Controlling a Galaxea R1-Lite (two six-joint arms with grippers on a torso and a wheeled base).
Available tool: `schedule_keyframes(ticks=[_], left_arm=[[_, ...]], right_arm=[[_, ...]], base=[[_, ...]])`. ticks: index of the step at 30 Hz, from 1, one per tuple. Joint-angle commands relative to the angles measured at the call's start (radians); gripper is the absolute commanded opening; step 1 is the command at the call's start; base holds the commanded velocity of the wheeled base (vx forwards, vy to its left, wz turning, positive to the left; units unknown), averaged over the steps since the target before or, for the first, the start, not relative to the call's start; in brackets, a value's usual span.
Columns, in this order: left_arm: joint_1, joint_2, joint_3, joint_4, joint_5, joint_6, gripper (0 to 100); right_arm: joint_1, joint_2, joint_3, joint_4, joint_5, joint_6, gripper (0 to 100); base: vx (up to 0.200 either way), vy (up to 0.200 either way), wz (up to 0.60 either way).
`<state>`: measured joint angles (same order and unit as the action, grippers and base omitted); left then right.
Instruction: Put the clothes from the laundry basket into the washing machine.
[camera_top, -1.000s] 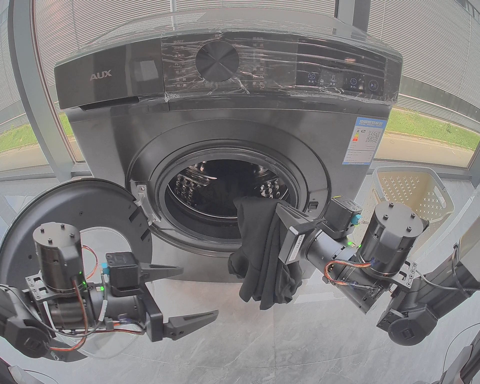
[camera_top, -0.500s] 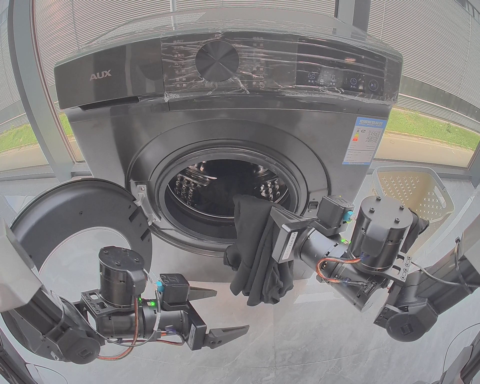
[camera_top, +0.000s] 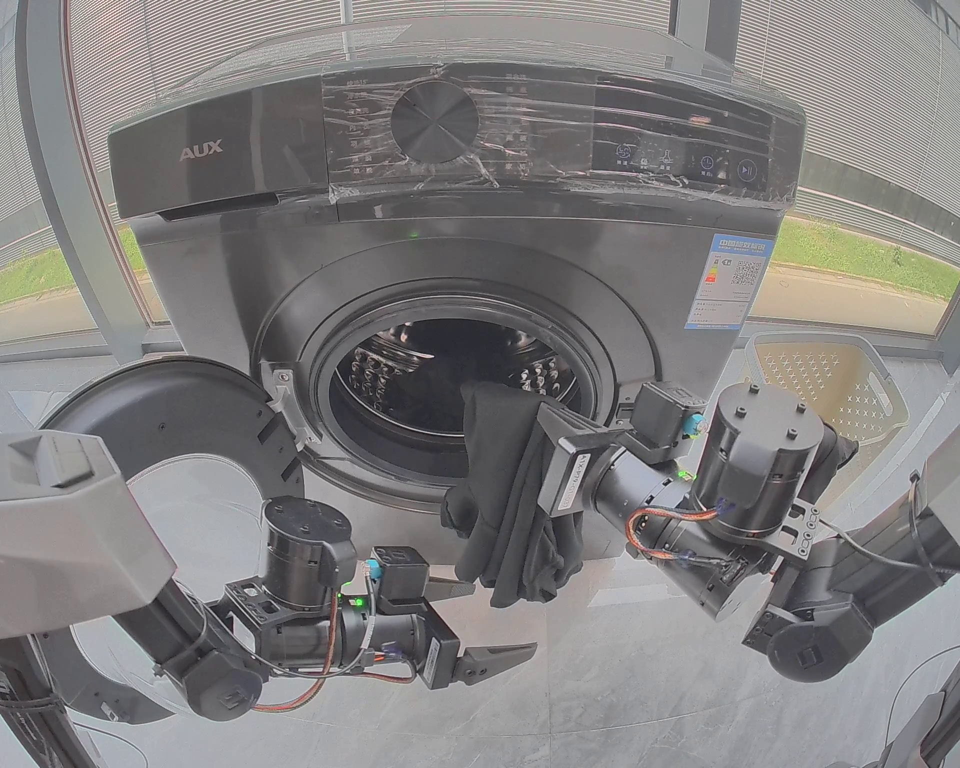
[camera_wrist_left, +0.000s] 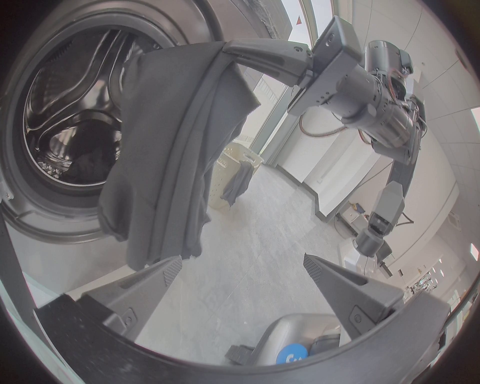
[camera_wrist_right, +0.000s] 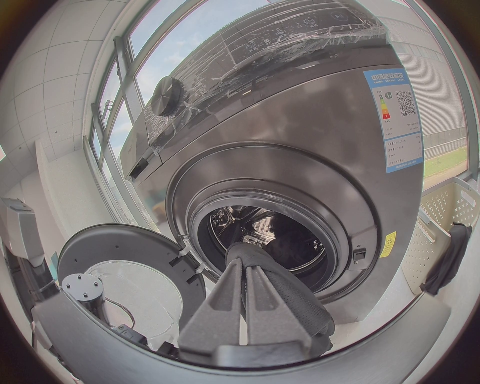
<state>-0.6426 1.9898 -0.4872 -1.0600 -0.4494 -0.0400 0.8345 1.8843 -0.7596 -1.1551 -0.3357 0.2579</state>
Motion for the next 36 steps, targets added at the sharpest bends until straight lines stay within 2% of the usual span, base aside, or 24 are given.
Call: schedule_keyframes(ticks=[1, 3, 12, 17, 30, 35, 36], left_arm=[[-0.026, 0.073, -0.033, -0.054, 0.000, -0.038, 100], [-0.028, 0.101, -0.037, -0.095, 0.000, -0.054, 100], [-0.029, 0.199, -0.085, -0.169, 0.008, -0.057, 100], [-0.029, 0.227, -0.109, -0.199, 0.012, -0.092, 100], [-0.029, 0.308, -0.163, -0.275, 0.015, -0.098, 100], [-0.029, 0.308, -0.197, -0.278, 0.024, -0.123, 100], [-0.029, 0.308, -0.209, -0.278, 0.040, -0.126, 100]], right_arm=[[0.009, 0.004, -0.001, -0.002, -0.003, 0.000, 0], [0.011, 0.004, -0.001, -0.002, -0.005, 0.000, 0], [0.032, 0.004, -0.003, -0.011, -0.005, 0.001, 0], [0.038, 0.004, -0.003, -0.014, -0.005, 0.001, 0], [0.040, 0.004, 0.006, -0.017, -0.006, 0.003, 0], [0.040, 0.006, 0.006, -0.017, -0.006, 0.003, 0], [0.040, 0.009, 0.006, -0.017, -0.006, 0.004, 0]], base=[[0.000, 0.000, 0.00], [0.000, 0.000, 0.00], [0.000, 0.000, 0.00], [0.000, 0.000, 0.00], [0.000, 0.000, 0.00], [0.000, 0.000, 0.00], [0.000, 0.000, 0.00]])
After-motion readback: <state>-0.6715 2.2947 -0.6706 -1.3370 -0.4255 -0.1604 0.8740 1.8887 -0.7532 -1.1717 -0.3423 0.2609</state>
